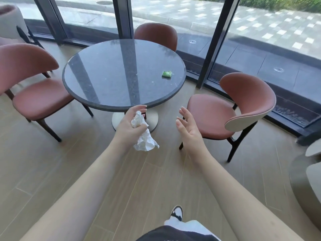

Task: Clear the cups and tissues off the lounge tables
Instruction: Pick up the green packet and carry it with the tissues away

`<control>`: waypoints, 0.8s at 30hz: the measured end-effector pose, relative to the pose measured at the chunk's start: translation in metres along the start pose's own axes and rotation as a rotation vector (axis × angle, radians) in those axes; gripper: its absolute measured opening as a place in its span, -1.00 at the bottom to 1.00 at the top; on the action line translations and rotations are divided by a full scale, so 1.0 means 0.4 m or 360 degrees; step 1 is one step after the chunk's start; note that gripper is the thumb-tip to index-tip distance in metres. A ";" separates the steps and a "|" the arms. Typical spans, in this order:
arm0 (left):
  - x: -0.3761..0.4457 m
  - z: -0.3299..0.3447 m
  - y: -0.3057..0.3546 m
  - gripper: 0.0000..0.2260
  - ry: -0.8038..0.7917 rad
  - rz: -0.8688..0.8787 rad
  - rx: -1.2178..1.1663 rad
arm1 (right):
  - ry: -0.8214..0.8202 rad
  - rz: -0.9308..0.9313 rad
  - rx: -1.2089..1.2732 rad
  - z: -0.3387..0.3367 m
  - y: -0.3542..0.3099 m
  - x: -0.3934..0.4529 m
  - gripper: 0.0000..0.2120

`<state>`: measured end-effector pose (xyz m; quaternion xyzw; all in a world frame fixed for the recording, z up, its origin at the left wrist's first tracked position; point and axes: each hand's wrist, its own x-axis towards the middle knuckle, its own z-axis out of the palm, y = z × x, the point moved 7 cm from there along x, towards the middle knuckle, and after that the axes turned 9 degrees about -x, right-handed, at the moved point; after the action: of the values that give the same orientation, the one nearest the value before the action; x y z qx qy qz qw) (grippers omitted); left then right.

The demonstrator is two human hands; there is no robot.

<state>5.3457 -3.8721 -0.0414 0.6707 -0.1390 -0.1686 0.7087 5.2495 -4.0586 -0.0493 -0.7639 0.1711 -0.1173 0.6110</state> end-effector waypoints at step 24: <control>0.825 0.093 -0.065 -0.48 0.0094 -0.0128 0.0100 | -0.0129 0.0093 -0.0010 -0.089 0.132 0.885 -0.52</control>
<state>5.6272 -4.0473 -0.0746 0.7024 -0.0960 -0.1727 0.6838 5.5529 -4.2441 -0.1032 -0.7646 0.1690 -0.0678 0.6182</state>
